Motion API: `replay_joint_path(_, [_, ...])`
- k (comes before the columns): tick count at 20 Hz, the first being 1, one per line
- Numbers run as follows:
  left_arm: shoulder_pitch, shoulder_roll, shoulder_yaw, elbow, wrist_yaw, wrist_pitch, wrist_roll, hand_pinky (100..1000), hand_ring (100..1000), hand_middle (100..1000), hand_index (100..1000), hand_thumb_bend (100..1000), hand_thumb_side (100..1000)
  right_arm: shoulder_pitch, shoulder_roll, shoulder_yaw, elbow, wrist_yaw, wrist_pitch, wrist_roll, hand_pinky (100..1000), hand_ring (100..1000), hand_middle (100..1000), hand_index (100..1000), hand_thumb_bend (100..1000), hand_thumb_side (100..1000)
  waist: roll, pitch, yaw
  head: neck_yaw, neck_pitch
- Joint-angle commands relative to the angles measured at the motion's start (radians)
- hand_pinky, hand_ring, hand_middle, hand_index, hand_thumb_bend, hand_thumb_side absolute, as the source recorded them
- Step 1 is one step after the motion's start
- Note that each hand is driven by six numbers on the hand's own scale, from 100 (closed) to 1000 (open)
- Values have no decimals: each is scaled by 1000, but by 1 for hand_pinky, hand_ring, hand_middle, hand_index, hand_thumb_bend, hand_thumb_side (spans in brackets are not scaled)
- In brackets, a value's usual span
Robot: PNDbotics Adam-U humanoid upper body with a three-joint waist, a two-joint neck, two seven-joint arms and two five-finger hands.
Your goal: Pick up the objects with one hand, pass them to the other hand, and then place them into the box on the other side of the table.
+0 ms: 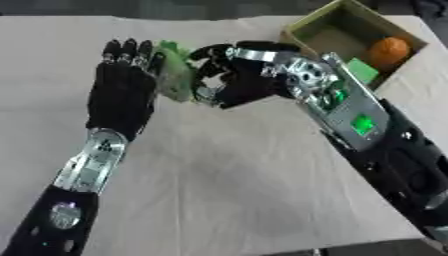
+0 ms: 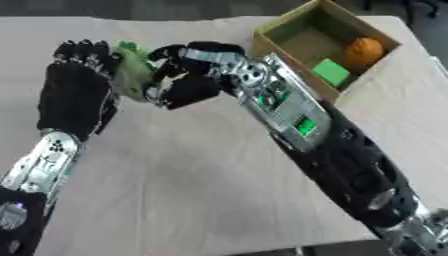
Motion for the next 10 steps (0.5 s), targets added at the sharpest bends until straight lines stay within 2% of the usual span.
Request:
replay_joint_path(1, [-20,1,-5,-24,-1,-3,5,479,506,434,492,471,100,-21,-12,-13,-3,-22,28,20,1000,979,812,1000,100,378,3,-24,2,-3,-10])
replay_joint_path(10, [-20,3,-8,-27,7,6,20,476,505,434,494,471,100,-21,-9,-16,24,-37,24,25,1000,978,812,1000,100,417,1,-25,7,-5,-11])
